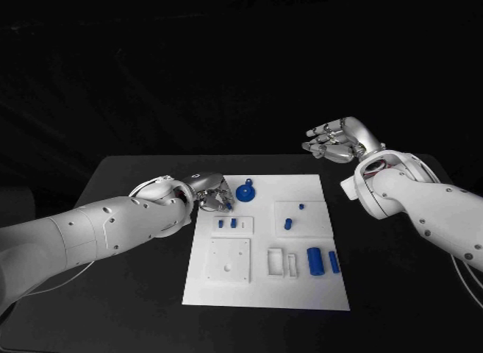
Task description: Assemble the parts on the task board
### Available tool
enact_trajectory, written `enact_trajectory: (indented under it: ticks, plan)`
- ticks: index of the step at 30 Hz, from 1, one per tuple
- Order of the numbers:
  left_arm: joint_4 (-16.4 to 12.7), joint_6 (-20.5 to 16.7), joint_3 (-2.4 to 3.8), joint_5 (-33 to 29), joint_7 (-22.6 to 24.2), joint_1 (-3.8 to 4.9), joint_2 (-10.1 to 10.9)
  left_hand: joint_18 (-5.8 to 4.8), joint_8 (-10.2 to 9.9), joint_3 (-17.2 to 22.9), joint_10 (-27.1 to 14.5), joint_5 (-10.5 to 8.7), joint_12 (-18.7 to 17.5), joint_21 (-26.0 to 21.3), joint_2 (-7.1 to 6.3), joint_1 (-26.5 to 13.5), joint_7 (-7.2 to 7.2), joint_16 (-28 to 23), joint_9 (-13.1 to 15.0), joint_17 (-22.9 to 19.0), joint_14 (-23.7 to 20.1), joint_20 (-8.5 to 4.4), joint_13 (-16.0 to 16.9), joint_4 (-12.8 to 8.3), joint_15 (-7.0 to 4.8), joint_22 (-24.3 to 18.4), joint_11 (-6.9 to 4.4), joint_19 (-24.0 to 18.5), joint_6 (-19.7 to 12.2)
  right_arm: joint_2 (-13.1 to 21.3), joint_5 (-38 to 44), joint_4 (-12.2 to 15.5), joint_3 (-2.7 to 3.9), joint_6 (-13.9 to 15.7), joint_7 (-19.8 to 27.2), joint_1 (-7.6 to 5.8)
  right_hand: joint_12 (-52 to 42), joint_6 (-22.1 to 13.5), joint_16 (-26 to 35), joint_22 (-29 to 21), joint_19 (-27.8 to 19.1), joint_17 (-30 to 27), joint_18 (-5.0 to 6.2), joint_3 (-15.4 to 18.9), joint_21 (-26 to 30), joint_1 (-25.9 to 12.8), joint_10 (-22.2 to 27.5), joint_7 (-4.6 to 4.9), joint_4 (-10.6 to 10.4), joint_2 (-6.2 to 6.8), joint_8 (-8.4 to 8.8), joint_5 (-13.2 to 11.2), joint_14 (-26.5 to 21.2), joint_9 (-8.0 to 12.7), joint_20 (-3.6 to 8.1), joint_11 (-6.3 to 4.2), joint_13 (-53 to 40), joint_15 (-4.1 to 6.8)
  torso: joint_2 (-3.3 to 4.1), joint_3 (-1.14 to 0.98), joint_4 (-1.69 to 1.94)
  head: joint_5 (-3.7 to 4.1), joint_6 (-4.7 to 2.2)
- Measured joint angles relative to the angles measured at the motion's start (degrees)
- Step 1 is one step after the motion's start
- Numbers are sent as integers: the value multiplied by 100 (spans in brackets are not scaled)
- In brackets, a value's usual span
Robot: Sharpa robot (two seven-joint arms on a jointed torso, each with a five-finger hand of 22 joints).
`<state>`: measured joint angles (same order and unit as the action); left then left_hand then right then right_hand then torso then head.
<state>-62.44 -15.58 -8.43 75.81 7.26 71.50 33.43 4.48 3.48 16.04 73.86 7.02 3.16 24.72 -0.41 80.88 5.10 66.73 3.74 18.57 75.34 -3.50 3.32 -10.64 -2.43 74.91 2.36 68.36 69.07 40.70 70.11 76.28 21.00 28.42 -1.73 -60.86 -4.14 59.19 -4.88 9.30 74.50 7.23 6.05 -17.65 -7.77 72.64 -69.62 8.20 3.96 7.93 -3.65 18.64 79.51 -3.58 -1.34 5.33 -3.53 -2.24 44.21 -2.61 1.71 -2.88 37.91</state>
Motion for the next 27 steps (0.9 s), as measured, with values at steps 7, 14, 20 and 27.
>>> enact_trajectory:
  ticks: [7, 14, 20, 27]
  plan:
    - [33, 83, -2, 10, 5, 0, -56, -1, 0, 0, 0, 0, 0, 0, 0, 0, 0, 0, -2, 0, 0, 0, 5, 0, 0, 0, 0, 0, 0, -1, 0, 2, 0, 0, -1, 0, 0, 0, 0, -4, 0, 0, 0, 0, 0, 0, 0, 0, 0, 0, 0, 0, 0, 0, 0, 0, 0, 0, 0, 2, 1, 0, 1]
    - [60, 149, 1, 13, 7, 5, -70, -2, 0, -16, 0, 0, 0, 0, -7, 7, -1, 0, 3, -1, 0, 0, 5, -15, 0, 0, 0, 0, -1, -1, 0, 2, 0, 0, -2, 0, 0, 0, 0, -19, 0, -5, 0, 0, 0, 0, 0, 0, 0, 0, 0, 0, 0, 0, 0, 0, 0, 0, -1, 2, 1, -6, 10]
    - [102, 195, -5, 19, 6, 0, -94, -4, 0, -16, 0, 0, 0, 0, -7, 7, -1, 0, 3, -1, 0, 1, 5, -15, 0, 0, 0, 0, -1, -2, 0, 3, -1, 0, -2, 0, 0, 0, 0, -19, 0, -4, -1, 0, 0, 0, 0, 0, 0, 0, 0, 0, 0, 0, 0, 0, 0, 0, 0, 2, 1, -7, 11]
    - [113, 223, -5, 27, -4, -2, -106, 63, 0, -16, 0, 0, 0, 0, -6, 7, -1, 0, 1, -1, 0, 22, 4, -15, 0, 0, 0, -19, -1, -3, 0, 1, -1, 0, -3, 0, 0, 0, 0, -36, 0, -13, 0, 0, 0, 0, 0, 0, 0, 0, 0, 0, 0, 0, 0, 0, 0, 0, 0, 2, -4, -4, 22]
